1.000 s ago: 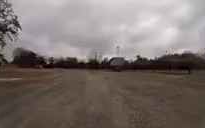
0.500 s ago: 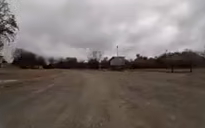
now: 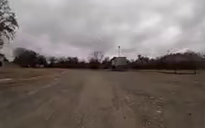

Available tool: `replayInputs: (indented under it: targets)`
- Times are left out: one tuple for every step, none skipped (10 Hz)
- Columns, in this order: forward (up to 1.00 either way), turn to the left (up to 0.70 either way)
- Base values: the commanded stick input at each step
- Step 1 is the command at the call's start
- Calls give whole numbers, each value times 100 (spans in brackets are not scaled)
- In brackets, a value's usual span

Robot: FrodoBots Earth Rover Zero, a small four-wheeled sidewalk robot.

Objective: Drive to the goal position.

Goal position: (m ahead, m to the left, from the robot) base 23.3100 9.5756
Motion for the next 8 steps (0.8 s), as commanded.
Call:
replayInputs:
  targets:
    - [70, 1]
    - [70, 1]
    - [70, 1]
    - [70, 1]
    - [70, 1]
    - [70, 1]
    - [70, 1]
    - [70, 1]
